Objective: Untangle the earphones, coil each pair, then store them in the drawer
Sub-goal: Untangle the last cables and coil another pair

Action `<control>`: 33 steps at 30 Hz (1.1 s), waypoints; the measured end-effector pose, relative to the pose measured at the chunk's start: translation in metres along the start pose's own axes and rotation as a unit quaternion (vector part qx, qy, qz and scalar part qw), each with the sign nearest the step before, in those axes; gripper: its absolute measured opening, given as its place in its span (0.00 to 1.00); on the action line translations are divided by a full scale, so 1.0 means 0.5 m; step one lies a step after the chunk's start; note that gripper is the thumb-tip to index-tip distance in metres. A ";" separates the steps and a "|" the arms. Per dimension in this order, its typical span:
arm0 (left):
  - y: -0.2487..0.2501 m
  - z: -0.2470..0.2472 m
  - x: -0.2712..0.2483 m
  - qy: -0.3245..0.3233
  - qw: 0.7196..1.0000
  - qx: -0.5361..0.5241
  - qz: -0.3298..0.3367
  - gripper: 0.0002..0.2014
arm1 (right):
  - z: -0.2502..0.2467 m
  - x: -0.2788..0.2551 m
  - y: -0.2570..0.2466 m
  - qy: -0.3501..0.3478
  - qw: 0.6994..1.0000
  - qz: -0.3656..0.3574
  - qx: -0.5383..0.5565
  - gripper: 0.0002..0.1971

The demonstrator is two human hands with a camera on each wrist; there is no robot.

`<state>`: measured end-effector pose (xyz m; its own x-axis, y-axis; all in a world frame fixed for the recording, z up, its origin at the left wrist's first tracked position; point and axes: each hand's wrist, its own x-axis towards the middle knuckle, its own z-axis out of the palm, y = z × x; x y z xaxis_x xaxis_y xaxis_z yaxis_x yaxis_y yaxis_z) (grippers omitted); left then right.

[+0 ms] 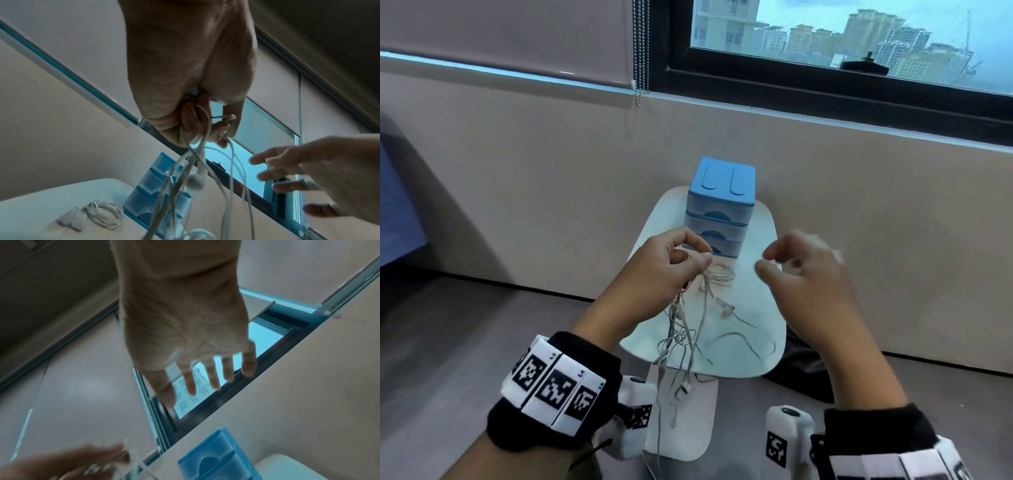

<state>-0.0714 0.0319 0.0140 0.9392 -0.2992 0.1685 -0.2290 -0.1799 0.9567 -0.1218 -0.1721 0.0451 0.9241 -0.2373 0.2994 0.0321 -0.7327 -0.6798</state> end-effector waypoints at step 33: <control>0.003 0.008 -0.031 -0.110 0.994 0.015 -0.019 0.10 | -0.061 0.018 -0.099 0.001 0.881 -0.121 0.458 0.14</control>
<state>-0.0874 0.0323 0.0117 0.8696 -0.4882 0.0735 -0.2051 -0.2218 0.9533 -0.1268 -0.1575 0.1017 0.8475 -0.1457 0.5104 0.5226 0.0605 -0.8504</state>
